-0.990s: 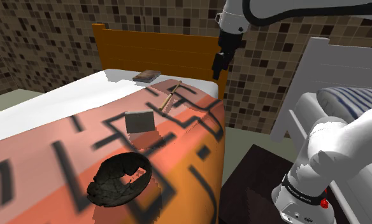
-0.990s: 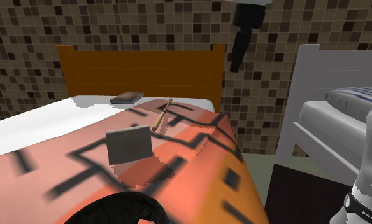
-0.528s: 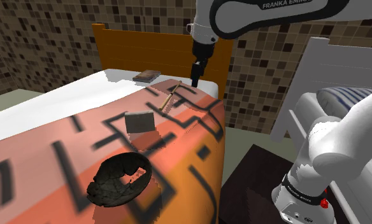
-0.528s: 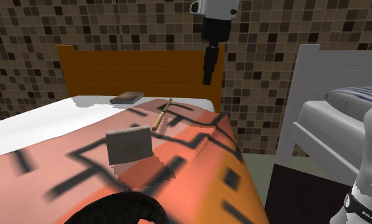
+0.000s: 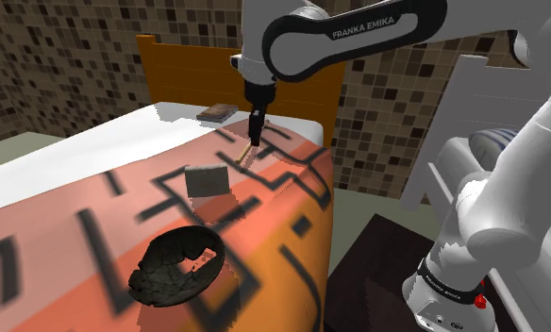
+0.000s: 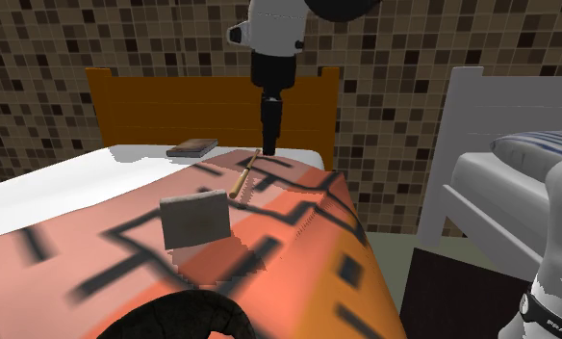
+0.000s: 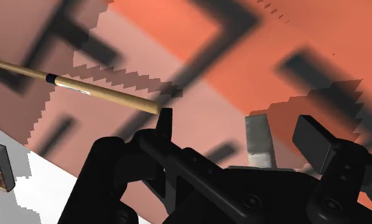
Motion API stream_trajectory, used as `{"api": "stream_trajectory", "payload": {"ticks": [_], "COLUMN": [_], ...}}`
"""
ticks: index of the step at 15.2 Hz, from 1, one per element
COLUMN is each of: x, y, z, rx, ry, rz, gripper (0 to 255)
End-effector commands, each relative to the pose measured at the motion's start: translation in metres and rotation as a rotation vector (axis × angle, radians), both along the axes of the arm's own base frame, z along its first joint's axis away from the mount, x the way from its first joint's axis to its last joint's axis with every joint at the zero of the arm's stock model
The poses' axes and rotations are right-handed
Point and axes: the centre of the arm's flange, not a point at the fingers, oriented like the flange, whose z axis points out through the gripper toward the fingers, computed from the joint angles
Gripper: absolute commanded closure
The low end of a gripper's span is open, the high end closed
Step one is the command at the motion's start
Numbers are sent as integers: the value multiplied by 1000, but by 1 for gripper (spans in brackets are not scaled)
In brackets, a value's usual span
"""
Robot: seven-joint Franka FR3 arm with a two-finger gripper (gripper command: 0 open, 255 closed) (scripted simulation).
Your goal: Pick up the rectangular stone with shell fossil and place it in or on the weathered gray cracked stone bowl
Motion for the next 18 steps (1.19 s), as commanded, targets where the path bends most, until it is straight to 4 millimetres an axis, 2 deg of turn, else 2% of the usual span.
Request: {"api": "stream_trajectory", "payload": {"ticks": [1,6,11,18], "x": [10,33,47,53], "y": [22,77,133,129], "z": [-12,-41,-71,-107], "rx": [-10,-37,-64,-64], "ry": [9,29,49,49], "rz": [62,214,365,365], "gripper": [0,0,0,0]}}
